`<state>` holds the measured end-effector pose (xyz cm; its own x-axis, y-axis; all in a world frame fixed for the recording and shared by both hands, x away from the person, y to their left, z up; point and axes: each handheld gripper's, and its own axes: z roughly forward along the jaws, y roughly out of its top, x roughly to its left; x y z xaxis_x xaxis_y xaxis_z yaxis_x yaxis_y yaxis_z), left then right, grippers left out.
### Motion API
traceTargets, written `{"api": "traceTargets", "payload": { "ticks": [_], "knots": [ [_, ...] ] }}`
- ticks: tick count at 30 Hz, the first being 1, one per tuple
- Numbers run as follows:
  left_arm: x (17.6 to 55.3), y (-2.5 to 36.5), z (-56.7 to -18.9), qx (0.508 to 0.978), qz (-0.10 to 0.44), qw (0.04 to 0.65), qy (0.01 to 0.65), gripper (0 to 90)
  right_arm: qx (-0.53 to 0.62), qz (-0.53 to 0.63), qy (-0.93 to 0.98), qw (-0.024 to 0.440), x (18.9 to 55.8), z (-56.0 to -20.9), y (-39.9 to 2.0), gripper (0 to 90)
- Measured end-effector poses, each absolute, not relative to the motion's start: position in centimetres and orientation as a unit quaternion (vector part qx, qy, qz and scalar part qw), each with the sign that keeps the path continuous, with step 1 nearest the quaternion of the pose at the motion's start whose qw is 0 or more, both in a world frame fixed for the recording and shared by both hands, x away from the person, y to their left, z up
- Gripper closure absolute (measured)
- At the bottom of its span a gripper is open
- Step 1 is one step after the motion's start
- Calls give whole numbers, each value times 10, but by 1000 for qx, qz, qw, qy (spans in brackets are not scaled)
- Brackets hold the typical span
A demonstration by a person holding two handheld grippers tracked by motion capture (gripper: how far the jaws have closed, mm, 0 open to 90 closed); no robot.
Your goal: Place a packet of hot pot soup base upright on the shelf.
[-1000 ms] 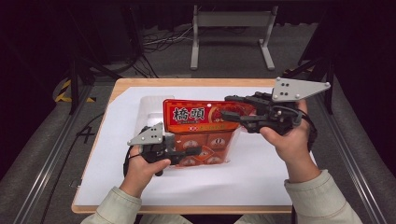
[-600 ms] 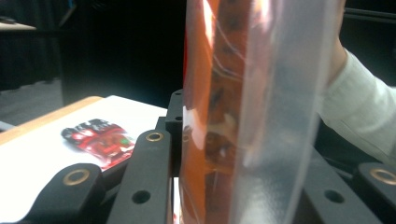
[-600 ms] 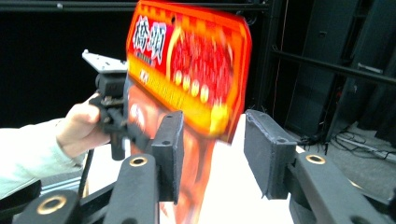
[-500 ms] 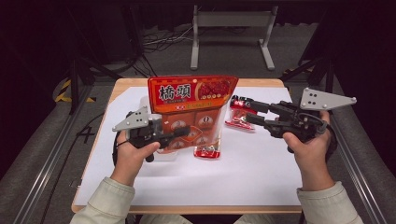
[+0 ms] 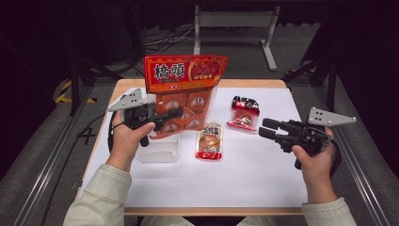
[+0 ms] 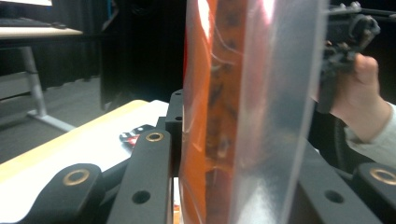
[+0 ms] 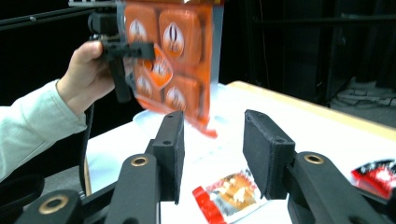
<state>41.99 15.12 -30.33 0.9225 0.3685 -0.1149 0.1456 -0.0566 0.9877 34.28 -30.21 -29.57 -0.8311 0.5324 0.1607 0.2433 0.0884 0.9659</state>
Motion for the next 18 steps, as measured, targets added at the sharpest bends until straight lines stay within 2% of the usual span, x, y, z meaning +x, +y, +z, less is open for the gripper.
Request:
{"api": "traceTargets", "payload": {
  "ticks": [6, 18],
  "knots": [
    [440, 162, -304, 705, 91, 674, 201, 709, 276, 609, 736, 105, 344, -309, -304, 590],
    [462, 182, -314, 686, 103, 681, 235, 710, 288, 604, 736, 104, 336, -313, -312, 601]
  ]
}}
